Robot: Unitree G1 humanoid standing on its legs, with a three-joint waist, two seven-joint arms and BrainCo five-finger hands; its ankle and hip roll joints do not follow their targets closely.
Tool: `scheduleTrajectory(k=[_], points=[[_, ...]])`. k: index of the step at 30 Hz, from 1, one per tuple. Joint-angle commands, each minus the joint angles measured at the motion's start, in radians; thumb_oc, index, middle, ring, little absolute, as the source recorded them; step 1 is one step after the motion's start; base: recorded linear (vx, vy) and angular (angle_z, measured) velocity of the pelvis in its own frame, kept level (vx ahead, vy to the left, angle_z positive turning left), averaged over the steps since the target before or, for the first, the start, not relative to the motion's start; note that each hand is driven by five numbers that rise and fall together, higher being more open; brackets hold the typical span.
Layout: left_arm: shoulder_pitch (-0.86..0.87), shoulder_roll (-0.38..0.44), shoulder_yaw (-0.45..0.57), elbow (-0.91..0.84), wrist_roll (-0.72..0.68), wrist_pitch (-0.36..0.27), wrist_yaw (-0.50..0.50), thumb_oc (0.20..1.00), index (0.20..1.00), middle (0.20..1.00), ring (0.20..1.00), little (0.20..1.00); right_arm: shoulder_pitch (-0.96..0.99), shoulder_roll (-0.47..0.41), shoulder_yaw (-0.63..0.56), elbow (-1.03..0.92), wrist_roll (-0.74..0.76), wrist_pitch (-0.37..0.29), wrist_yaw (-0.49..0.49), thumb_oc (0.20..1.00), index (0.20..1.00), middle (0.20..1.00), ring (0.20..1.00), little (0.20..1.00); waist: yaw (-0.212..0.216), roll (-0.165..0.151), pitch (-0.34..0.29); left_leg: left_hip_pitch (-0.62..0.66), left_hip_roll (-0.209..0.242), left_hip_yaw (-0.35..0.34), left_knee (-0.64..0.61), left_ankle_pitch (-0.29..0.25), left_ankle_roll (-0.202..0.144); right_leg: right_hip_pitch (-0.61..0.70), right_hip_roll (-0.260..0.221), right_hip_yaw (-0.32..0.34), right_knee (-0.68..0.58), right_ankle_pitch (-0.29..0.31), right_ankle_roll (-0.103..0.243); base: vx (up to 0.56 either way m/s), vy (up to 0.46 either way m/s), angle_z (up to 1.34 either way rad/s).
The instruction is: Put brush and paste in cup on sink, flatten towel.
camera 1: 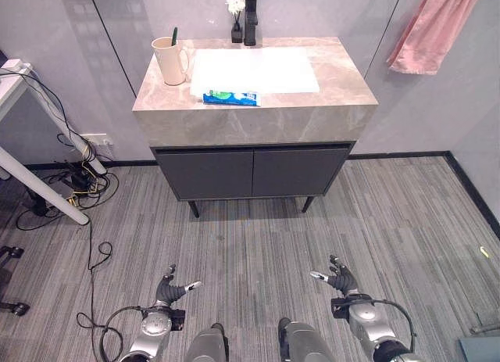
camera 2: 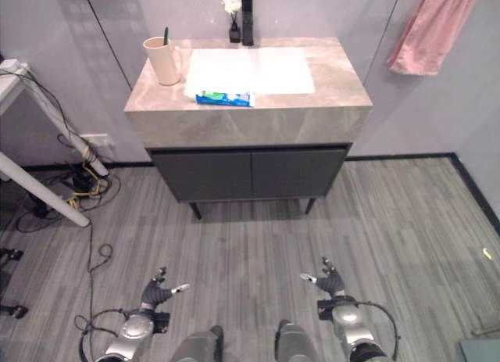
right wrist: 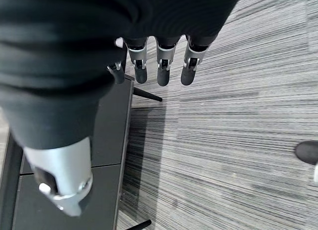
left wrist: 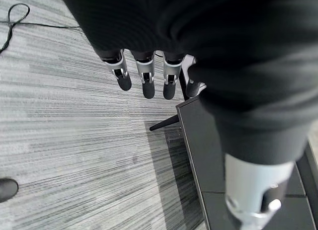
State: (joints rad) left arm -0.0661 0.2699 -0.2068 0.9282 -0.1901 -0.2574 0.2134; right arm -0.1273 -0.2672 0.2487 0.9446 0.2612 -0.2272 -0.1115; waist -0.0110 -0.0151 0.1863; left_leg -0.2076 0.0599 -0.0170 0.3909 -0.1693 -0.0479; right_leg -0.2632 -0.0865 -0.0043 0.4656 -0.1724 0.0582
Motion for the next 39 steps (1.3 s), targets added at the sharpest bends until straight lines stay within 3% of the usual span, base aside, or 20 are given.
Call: scheduleTrajectory(k=[1,15,18,20,26,28,30,32,36,38,39], points=[[-0.009,0.032,0.01,-0.053,-0.008,-0.062,0.004,1.0,1.0,1.0,1.0,1.0,-0.012,-0.007,-0.001,-0.072,0.017,-0.054,-0.013,1.0,1.0,1.0,1.0,1.0,0.011,-0.019,-0.013,0.008,0.006,-0.029,0.072,-0.043,0.004,0.065,-0.032,0.01,-0.025,0.017,0.042,0.0,0.0,0.0],[-0.021,0.016,-0.016,0.008,0.02,-0.071,0.019,1.0,1.0,1.0,1.0,1.0,-0.01,0.013,0.001,0.014,0.089,-0.06,0.018,1.0,1.0,1.0,1.0,1.0,0.013,-0.024,-0.024,0.007,-0.009,-0.014,0.01,-0.005,0.008,0.076,-0.036,0.018,-0.133,0.077,0.046,0.0,0.019,-0.01],[-0.02,0.018,-0.025,0.008,0.024,-0.073,0.01,1.0,1.0,1.0,1.0,1.0,-0.025,0.016,0.009,0.051,0.08,-0.055,0.016,1.0,1.0,1.0,1.0,1.0,0.019,-0.027,-0.018,0.016,-0.027,0.002,-0.001,-0.008,0.02,0.095,-0.05,0.037,-0.19,0.11,0.06,0.0,0.147,-0.07],[-0.017,0.025,-0.031,-0.013,0.041,-0.074,-0.001,1.0,1.0,1.0,1.0,1.0,-0.034,-0.013,0.069,0.012,-0.018,-0.044,0.038,1.0,1.0,1.0,1.0,1.0,0.027,-0.03,-0.008,0.015,-0.038,0.008,0.009,-0.017,0.03,0.097,-0.06,0.052,-0.198,0.121,0.068,-0.01,0.14,-0.18],[-0.029,0.026,-0.058,-0.021,0.081,-0.068,-0.002,1.0,1.0,1.0,1.0,1.0,-0.038,-0.004,0.056,0.017,0.017,-0.035,0.044,1.0,1.0,1.0,1.0,1.0,0.034,-0.036,0.0,0.019,-0.083,0.018,0.035,-0.048,0.054,0.127,-0.109,0.073,-0.228,0.134,0.087,0.03,0.188,0.03],[-0.021,0.034,-0.062,-0.054,0.094,-0.064,-0.011,1.0,1.0,1.0,1.0,1.0,-0.035,0.011,0.051,0.02,0.033,-0.03,0.052,1.0,1.0,1.0,1.0,1.0,0.036,-0.036,-0.003,0.036,-0.112,0.023,0.033,-0.066,0.079,0.11,-0.14,0.093,-0.178,0.174,0.091,0.07,0.256,0.05],[-0.018,0.046,-0.076,-0.067,0.122,-0.055,-0.024,1.0,1.0,1.0,1.0,1.0,-0.026,0.009,0.06,0.005,0.02,-0.026,0.056,1.0,1.0,1.0,1.0,1.0,0.035,-0.04,0.002,0.056,-0.133,0.021,0.026,-0.073,0.099,0.074,-0.156,0.117,-0.094,0.266,0.082,0.04,0.185,0.02],[-0.013,0.06,-0.081,-0.08,0.142,-0.054,-0.033,1.0,1.0,1.0,1.0,1.0,-0.026,0.004,0.069,-0.011,-0.002,-0.027,0.055,1.0,1.0,1.0,1.0,1.0,0.031,-0.036,0.022,0.074,-0.134,0.026,0.013,-0.071,0.112,0.023,-0.147,0.125,-0.006,0.321,0.069,0.0,0.165,0.17],[-0.009,0.07,-0.091,-0.088,0.167,-0.05,-0.05,1.0,1.0,1.0,1.0,1.0,-0.004,0.001,0.053,-0.017,0.012,-0.032,0.062,1.0,1.0,1.0,1.0,1.0,0.01,-0.026,0.024,0.097,-0.146,-0.002,-0.013,-0.058,0.119,-0.022,-0.05,0.135,0.044,0.248,0.066,0.06,0.101,0.03],[-0.018,0.063,-0.088,-0.061,0.168,-0.053,-0.045,1.0,1.0,1.0,1.0,1.0,-0.002,-0.001,0.039,-0.001,0.022,-0.035,0.054,1.0,1.0,1.0,1.0,1.0,-0.003,-0.029,0.023,0.121,-0.16,0.019,-0.028,-0.077,0.126,-0.071,-0.043,0.08,-0.03,0.227,0.066,0.18,0.121,0.17],[-0.028,0.058,-0.092,-0.042,0.17,-0.053,-0.042,1.0,1.0,1.0,1.0,1.0,0.0,-0.004,0.036,0.01,0.029,-0.039,0.047,1.0,1.0,1.0,1.0,1.0,-0.017,-0.038,0.024,0.137,-0.18,0.007,-0.036,-0.086,0.125,-0.086,-0.02,0.108,-0.129,0.243,0.08,0.16,0.033,0.07]])
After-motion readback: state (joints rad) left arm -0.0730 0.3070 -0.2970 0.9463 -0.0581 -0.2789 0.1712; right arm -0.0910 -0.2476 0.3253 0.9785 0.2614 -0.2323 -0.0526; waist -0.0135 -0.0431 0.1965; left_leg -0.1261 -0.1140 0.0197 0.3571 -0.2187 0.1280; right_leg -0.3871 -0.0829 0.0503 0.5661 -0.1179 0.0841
